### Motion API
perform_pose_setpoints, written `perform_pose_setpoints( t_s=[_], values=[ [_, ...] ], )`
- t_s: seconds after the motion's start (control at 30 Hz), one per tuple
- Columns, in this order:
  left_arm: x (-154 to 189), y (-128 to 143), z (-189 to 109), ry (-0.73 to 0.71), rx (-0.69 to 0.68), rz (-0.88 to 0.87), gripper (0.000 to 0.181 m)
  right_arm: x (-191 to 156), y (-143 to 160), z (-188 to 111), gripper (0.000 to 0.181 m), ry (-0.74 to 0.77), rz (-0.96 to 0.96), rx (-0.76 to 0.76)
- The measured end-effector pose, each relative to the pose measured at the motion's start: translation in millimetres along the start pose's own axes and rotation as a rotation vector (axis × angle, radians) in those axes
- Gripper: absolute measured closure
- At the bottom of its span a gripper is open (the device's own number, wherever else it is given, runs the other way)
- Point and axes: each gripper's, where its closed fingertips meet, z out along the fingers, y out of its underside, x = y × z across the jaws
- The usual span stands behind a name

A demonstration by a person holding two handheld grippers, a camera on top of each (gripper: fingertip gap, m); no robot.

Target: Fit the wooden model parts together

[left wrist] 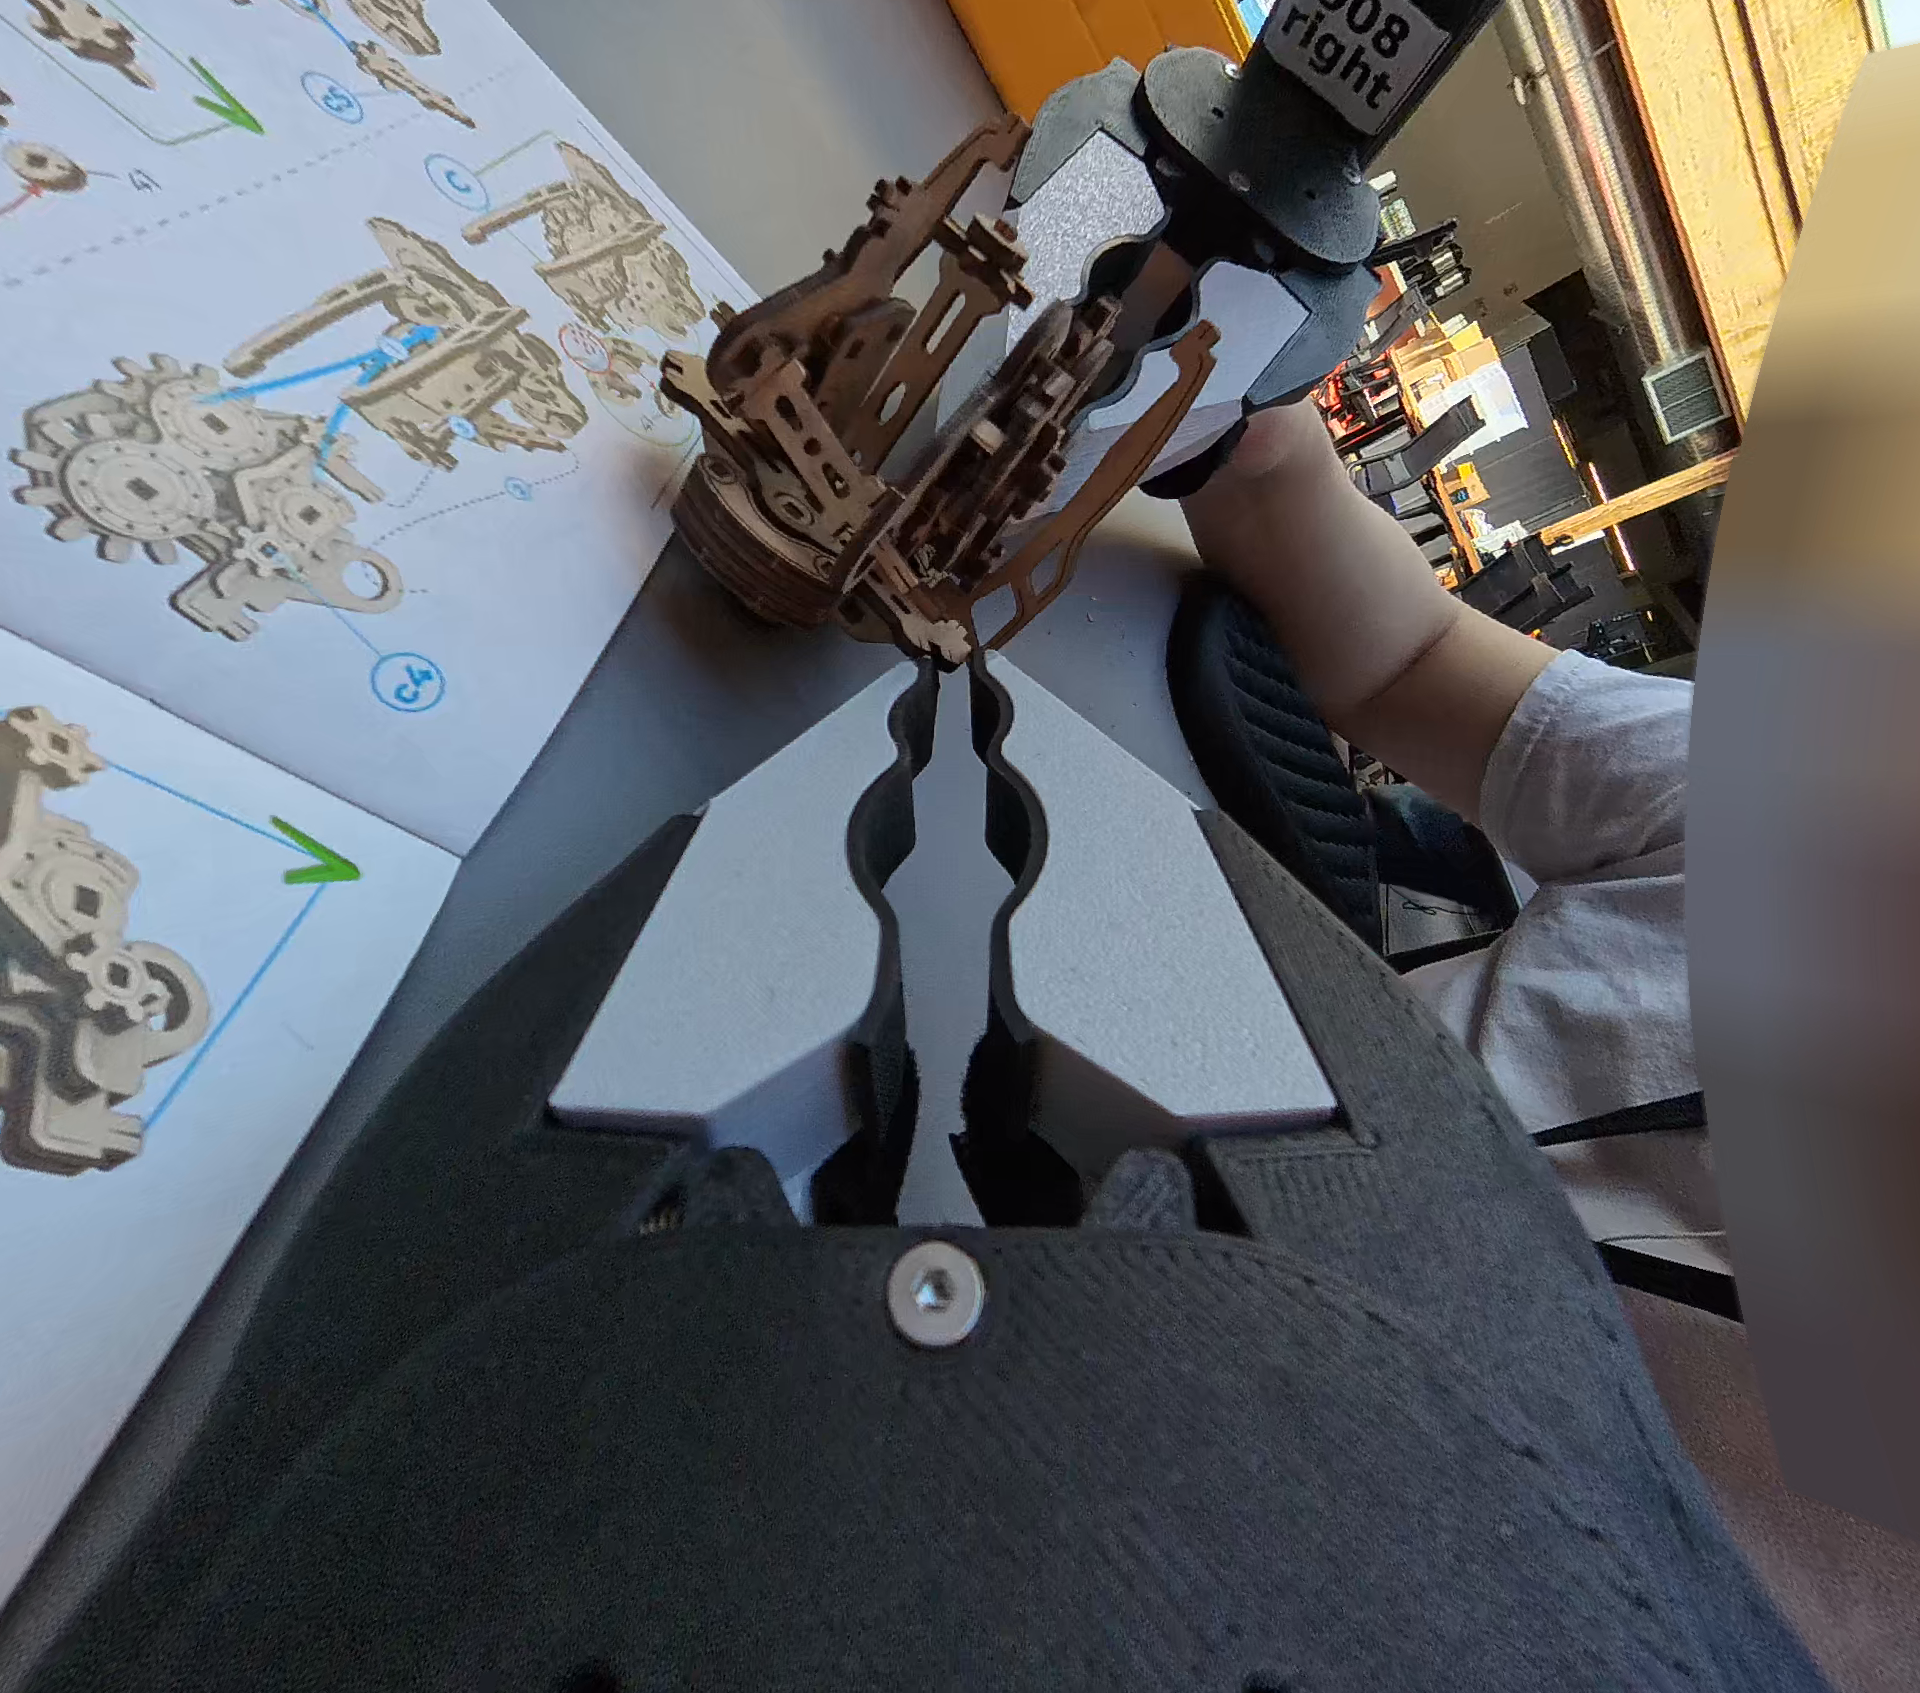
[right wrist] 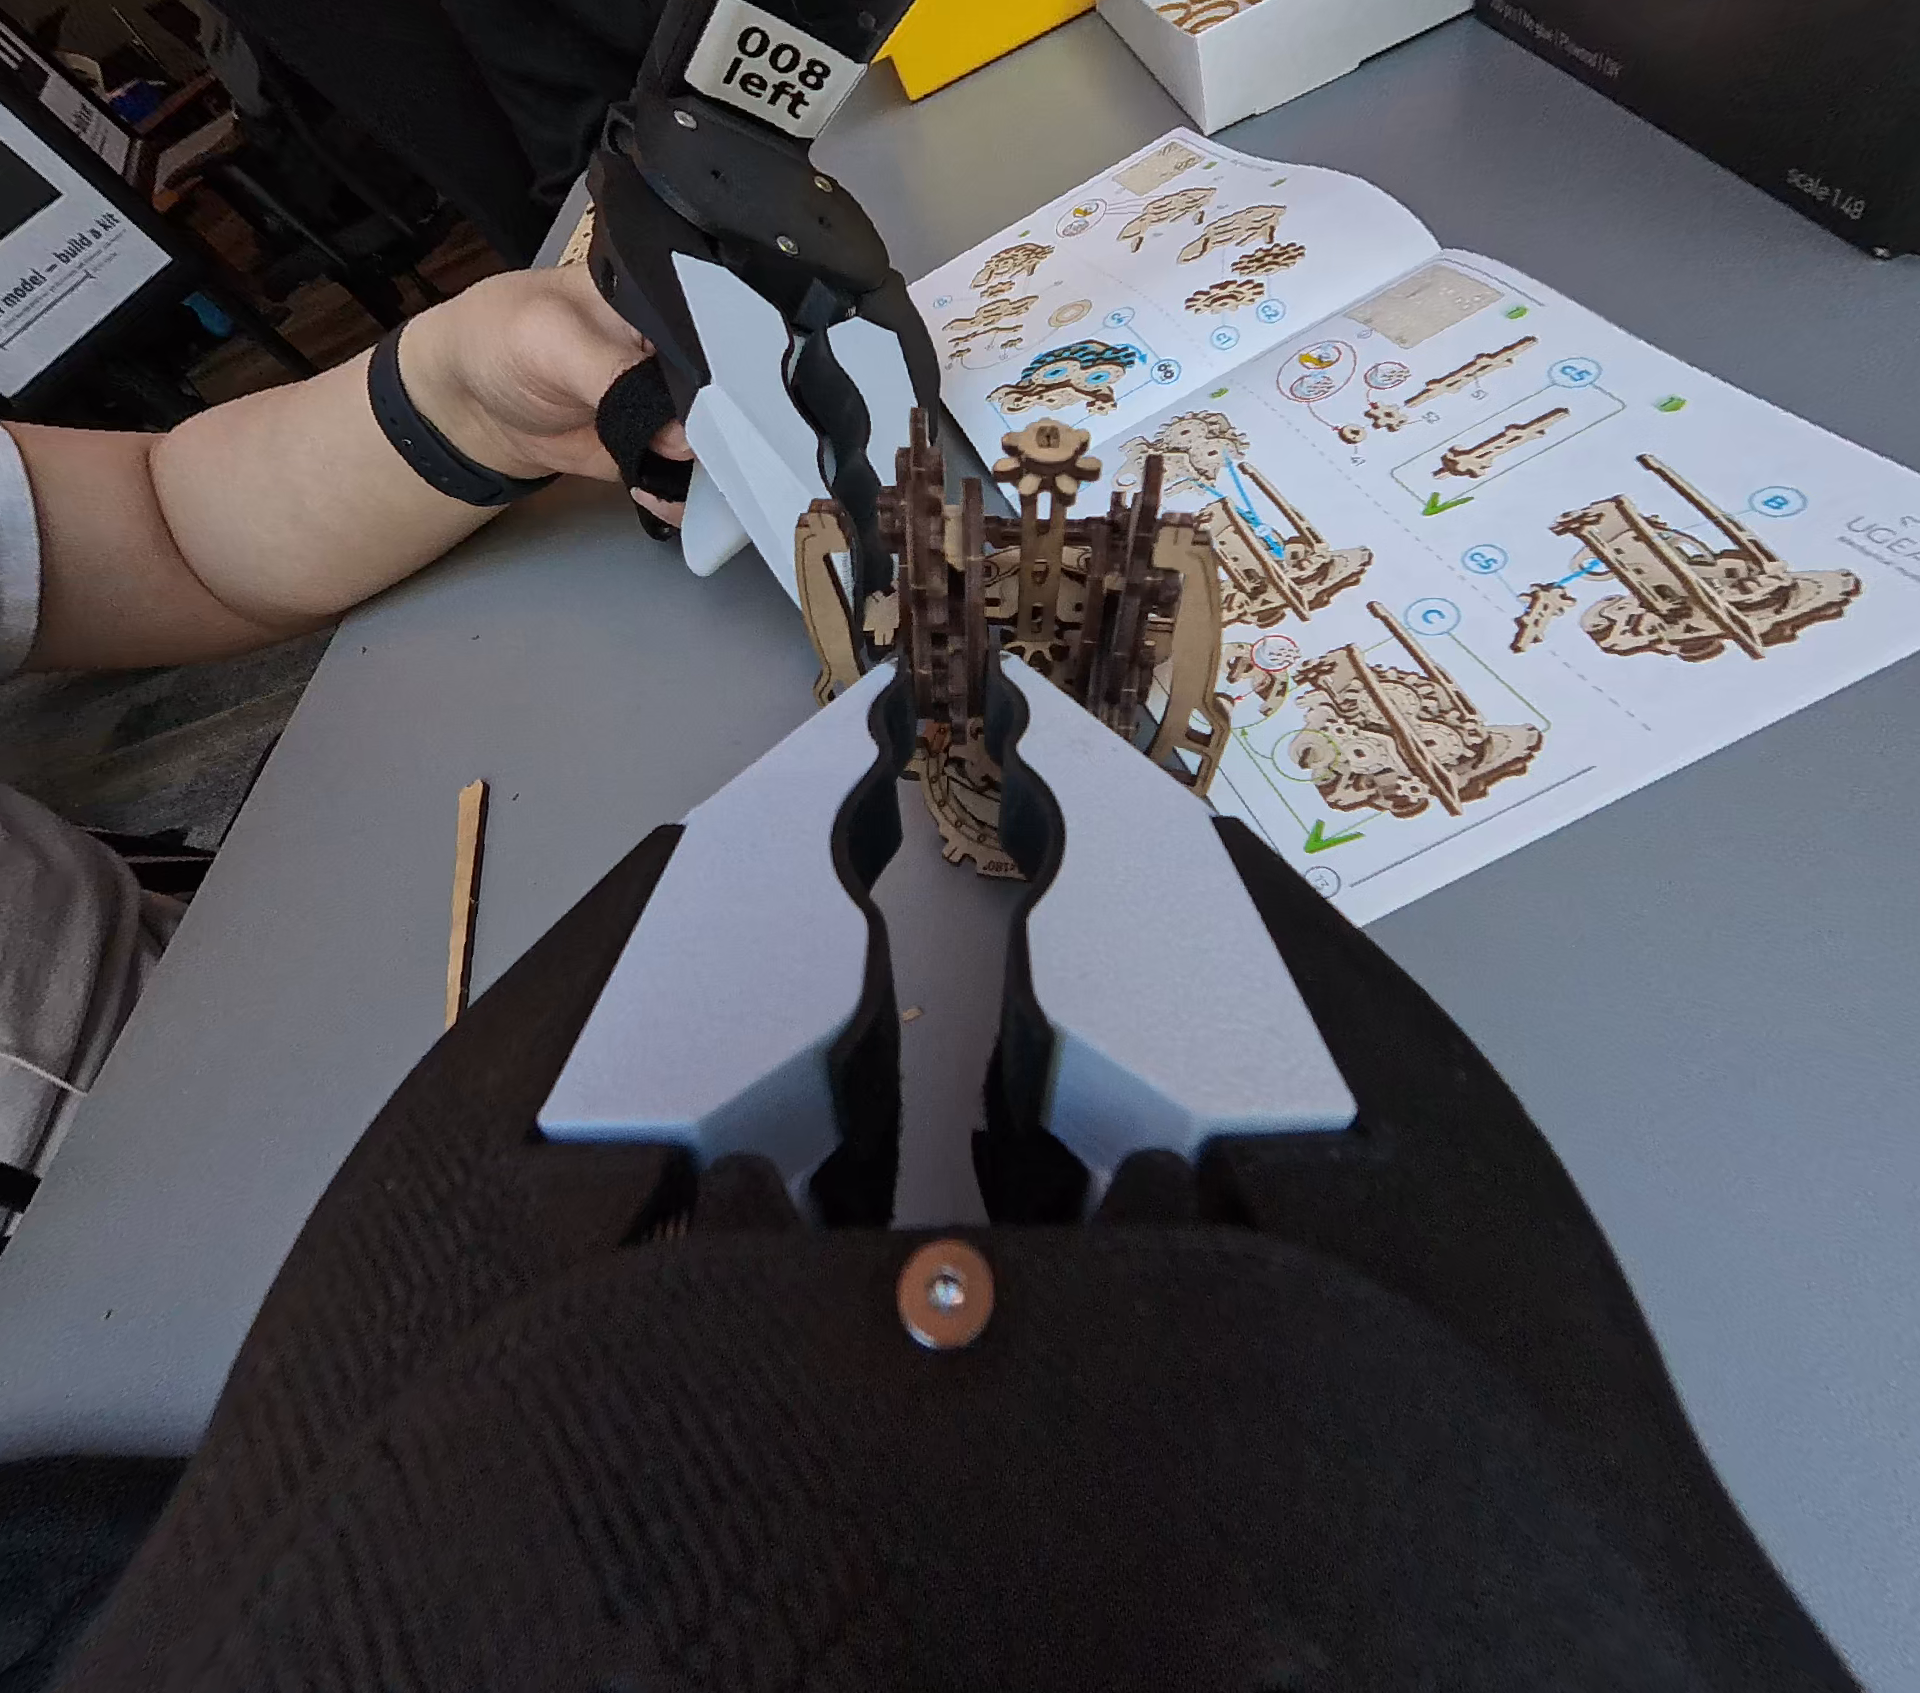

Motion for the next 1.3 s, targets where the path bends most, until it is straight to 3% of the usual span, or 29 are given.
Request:
perform_pose_setpoints(
  t_s=[0.2, 0.5, 0.83, 0.9, 1.1, 1.3],
  values=[
    [1, -1, -2, 0.027, 0.015, -0.026, 0.177, -4, 1, -3, 0.17, -0.01, -0.023, -0.017],
    [2, 0, -8, 0.042, 0.027, -0.038, 0.181, -4, -6, -31, 0.17, 0.048, -0.086, -0.026],
    [10, 2, -5, 0.034, 0.014, 0.008, 0.179, -8, -33, -50, 0.17, 0.096, -0.145, 0.041],
    [10, 4, -3, 0.033, 0.002, 0.022, 0.178, -4, -37, -53, 0.171, 0.154, -0.189, 0.034],
    [15, 9, 4, 0.027, -0.029, 0.056, 0.178, 11, -7, -62, 0.17, 0.386, -0.178, -0.195],
    [21, 14, 11, 0.028, -0.063, 0.081, 0.177, 24, -4, -85, 0.17, 0.684, -0.19, -0.245]
  ],
)
